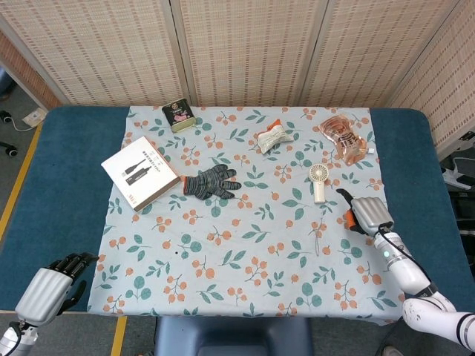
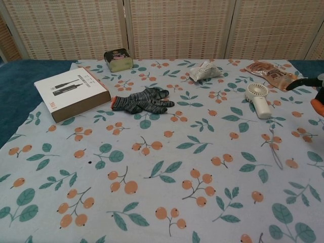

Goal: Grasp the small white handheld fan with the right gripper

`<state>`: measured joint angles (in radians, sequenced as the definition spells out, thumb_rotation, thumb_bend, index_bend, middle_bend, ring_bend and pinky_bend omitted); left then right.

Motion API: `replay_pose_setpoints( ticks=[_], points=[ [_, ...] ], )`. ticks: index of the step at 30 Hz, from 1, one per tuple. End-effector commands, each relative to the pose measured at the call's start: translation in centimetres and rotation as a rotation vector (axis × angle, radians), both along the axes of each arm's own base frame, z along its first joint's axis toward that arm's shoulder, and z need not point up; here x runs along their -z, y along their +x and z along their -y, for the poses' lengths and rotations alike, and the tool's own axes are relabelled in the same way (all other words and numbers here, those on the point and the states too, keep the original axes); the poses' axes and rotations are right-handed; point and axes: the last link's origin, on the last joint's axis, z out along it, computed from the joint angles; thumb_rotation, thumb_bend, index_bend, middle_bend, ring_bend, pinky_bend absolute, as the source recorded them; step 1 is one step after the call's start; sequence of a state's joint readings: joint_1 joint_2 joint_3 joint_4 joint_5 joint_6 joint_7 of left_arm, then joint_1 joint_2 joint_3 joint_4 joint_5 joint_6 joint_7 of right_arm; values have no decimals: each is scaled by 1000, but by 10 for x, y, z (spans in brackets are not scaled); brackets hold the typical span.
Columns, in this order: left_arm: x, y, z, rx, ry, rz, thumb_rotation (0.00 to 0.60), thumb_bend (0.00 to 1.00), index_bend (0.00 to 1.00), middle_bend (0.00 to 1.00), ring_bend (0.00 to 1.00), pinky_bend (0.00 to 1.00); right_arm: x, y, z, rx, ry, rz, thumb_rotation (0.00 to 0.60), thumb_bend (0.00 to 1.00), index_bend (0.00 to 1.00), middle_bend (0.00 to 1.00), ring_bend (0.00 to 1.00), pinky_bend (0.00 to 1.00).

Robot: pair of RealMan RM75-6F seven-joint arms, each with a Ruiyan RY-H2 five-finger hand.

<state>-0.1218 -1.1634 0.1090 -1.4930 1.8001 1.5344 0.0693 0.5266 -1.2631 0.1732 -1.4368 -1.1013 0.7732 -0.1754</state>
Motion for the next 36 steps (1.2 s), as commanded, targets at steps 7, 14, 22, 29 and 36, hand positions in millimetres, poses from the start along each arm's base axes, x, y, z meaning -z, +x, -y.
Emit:
replay_pose_setpoints(
  ticks=[7, 14, 22, 29, 36],
  points=[
    [0, 0, 0, 0, -3, 0, 600, 536, 224, 231, 255, 513, 11, 2, 19, 36, 27, -16, 600, 698, 109, 778, 646, 740],
    [0, 0, -1, 1, -3, -1, 600, 536, 224, 230, 255, 513, 26, 3, 31, 64, 47, 2, 600, 702, 100, 779, 646, 740],
    [-1, 0, 0, 0, -2, 1, 600, 537, 224, 231, 255, 512, 37, 5, 37, 59, 55, 11, 600, 702, 93, 779, 646, 740],
    [0, 0, 0, 1, -5, 1, 600, 536, 224, 231, 256, 513, 40, 4, 41, 60, 44, 12, 600, 702, 85, 779, 646, 740],
    [-1, 0, 0, 0, -2, 2, 600, 536, 225, 231, 255, 513, 41, 1, 43, 62, 37, 16, 600, 702, 81, 779, 646, 740]
  ],
)
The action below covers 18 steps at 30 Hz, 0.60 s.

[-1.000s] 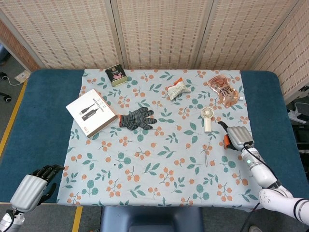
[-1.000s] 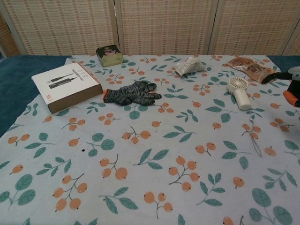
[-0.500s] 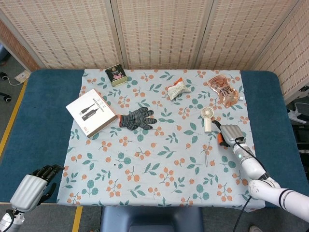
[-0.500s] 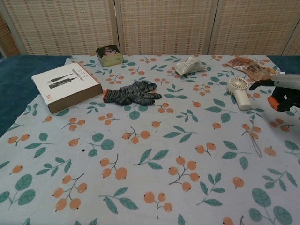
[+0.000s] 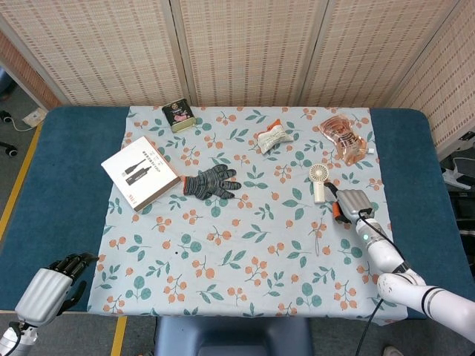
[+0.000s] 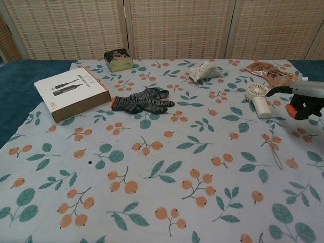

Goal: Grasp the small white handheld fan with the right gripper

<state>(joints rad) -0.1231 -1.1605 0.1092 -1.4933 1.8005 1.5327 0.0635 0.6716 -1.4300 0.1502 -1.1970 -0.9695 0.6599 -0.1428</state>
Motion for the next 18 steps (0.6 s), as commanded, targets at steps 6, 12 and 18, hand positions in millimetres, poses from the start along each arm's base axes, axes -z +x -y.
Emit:
replay_pose_setpoints(
  ticks=[6, 12, 18],
  points=[
    [0, 0, 0, 2, -1, -2, 600, 537, 224, 231, 255, 513, 3, -2, 1, 1, 3, 8, 600, 702, 80, 780, 646, 740],
    [0, 0, 0, 1, 1, 0, 600, 537, 224, 231, 256, 512, 6, -2, 2, 0, 6, 15, 600, 702, 80, 779, 646, 740],
    [0, 0, 0, 3, 0, 0, 600, 537, 225, 231, 255, 513, 8, -2, 3, -3, 6, 20, 600, 702, 80, 780, 646, 740]
  ],
)
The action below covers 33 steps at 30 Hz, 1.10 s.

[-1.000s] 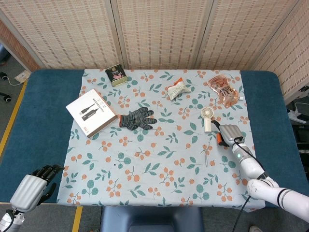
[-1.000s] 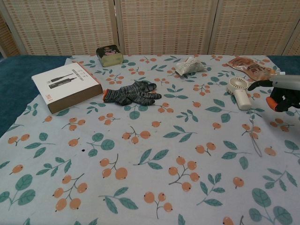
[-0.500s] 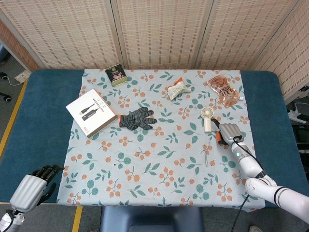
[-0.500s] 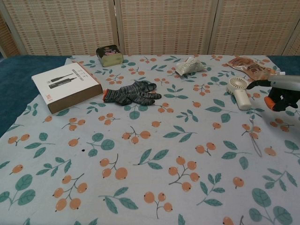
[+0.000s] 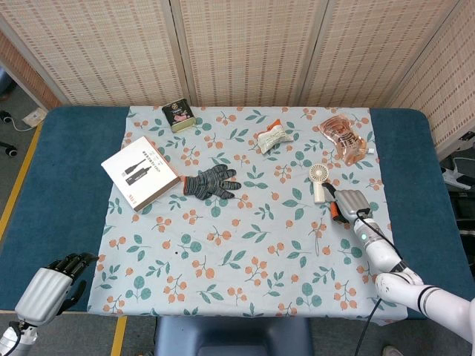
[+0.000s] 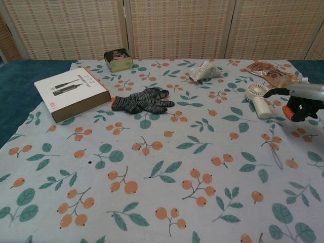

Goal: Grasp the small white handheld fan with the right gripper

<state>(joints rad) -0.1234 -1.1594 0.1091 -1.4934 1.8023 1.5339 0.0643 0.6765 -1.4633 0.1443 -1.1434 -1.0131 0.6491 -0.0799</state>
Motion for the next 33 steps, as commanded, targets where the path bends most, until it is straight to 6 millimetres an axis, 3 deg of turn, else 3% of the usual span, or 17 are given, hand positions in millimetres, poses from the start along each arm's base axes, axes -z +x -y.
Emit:
replay_pose_setpoints(
  ticks=[1, 33],
  points=[
    [0, 0, 0, 0, -1, 1, 600, 537, 225, 231, 255, 513, 1, 0, 0, -1, 1, 2, 600, 702, 80, 780, 646, 740],
    [-1, 0, 0, 0, 0, 9, 600, 536, 226, 231, 255, 514, 7, 3, 5, -22, -9, 15, 600, 701, 80, 780, 646, 740]
  ],
)
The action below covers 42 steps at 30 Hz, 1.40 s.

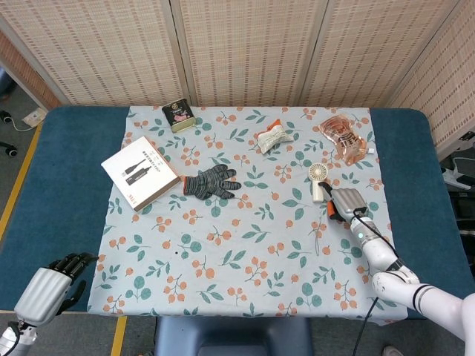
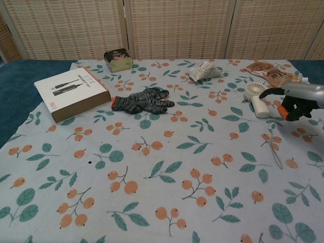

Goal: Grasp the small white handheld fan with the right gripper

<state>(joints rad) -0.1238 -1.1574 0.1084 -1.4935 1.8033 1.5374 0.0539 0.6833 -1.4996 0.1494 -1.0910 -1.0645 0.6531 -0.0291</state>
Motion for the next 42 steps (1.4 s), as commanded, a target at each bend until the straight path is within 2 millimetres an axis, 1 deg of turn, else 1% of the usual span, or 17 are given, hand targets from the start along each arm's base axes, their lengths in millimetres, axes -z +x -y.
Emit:
replay_pose_setpoints(
  ticks=[1, 15, 36, 42],
  points=[
    [0, 0, 0, 0, 0, 0, 600, 536, 226, 232, 255, 513, 0, 0, 0, -1, -2, -1, 600, 701, 80, 780, 646, 740],
    [0, 1, -1, 0, 0, -1, 600, 536, 226, 231, 255, 513, 0, -2, 3, -8, -19, -10, 600, 702, 79, 780, 646, 740],
    [0, 0, 0, -1, 1, 3, 600, 536, 227, 232, 255, 513, 3, -6, 1, -1, -9, -11, 600, 702, 79, 780, 646, 740],
    [-1, 0, -1, -2, 3, 5, 600, 536, 227, 232, 255, 514, 3, -11, 0, 13, -1, -23, 600, 701, 79, 780, 646, 740]
  ],
)
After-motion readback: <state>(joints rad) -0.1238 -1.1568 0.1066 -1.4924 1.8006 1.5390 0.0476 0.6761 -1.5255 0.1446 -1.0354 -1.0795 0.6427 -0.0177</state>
